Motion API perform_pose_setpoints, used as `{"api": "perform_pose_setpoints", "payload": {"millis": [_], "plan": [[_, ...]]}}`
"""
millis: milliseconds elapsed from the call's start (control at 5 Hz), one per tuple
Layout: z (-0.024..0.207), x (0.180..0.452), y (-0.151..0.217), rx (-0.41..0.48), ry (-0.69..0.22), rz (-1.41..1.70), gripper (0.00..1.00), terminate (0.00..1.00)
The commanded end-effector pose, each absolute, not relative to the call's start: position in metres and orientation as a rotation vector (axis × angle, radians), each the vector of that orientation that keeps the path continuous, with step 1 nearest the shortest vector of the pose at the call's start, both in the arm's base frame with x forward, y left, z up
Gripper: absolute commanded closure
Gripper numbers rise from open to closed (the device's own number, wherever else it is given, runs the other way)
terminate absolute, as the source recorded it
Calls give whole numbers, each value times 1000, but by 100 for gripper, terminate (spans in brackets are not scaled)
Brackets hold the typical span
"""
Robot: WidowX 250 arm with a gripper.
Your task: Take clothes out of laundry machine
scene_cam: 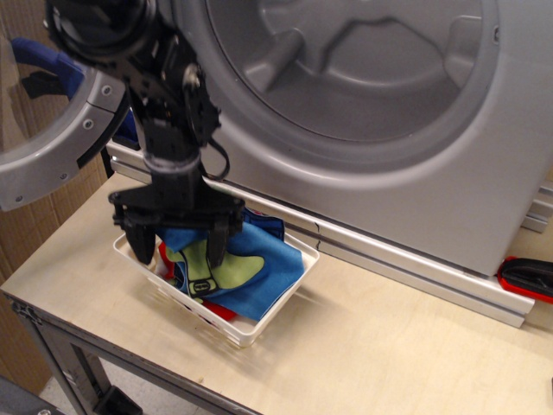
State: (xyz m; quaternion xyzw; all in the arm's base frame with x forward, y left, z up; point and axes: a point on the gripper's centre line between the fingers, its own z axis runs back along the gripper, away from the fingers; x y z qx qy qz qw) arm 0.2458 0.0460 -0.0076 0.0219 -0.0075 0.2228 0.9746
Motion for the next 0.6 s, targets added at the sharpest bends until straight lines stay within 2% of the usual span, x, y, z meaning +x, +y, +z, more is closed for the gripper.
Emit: {"api": "perform_pose_setpoints", "payload": {"millis": [0,200,400], "plan": [[64,260,30,77,-121,432,0,0],[64,260,30,77,-121,432,0,0],[64,260,30,77,-121,432,0,100]]}}
